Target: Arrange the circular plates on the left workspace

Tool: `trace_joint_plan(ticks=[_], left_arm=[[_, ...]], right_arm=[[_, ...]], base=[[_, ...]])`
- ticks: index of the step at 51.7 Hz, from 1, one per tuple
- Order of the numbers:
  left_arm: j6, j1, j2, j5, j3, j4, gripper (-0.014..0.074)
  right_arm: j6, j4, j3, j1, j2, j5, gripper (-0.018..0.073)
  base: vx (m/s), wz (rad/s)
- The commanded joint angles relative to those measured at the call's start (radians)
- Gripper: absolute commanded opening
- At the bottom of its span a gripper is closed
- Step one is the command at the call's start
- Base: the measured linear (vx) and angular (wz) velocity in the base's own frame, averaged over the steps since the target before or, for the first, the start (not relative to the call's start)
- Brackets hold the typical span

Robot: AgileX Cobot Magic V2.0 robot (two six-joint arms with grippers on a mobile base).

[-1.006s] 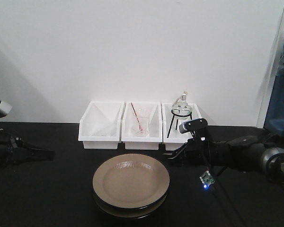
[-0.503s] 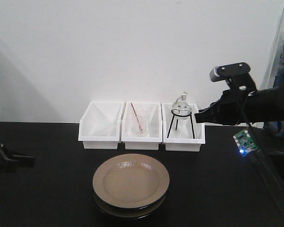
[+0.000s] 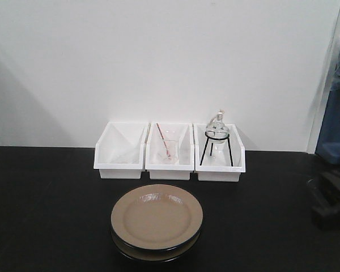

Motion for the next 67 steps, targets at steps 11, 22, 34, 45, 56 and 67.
trace_joint_plan(ticks=[11,22,34,45,56,67], left_arm=[[0.0,0.001,-0.208,-0.138,0.21,-0.109,0.0002],[-0.007,0.001,-0.227,-0.078,0.244,-0.108,0.0002],[-0.007,0.001,-0.227,-0.033,0.244,-0.108,0.0002],[-0.007,0.001,-0.227,-0.032,0.244,-0.108,0.0002],[-0.005,0.001,-0.227,-0.071,0.244,-0.11,0.0002],[-0.057,0.0,-0.228,-0.107,0.201,-0.057,0.0002]], right_arm=[[-0.008,0.035,0.236,-0.004,-0.207,-0.206,-0.0002],[-0.005,0.042,0.296,-0.004,-0.236,-0.203,-0.0002],[-0.005,0.042,0.298,-0.004,-0.236,-0.177,-0.0002],[-0.005,0.042,0.298,-0.004,-0.236,-0.172,-0.0002],[-0.005,0.042,0.298,-0.004,-0.236,-0.17,-0.0002],[-0.005,0.042,0.298,-0.004,-0.236,-0.17,-0.0002]], base=[[0.0,0.0],[0.0,0.0],[0.0,0.0],[0.0,0.0],[0.0,0.0],[0.0,0.0]])
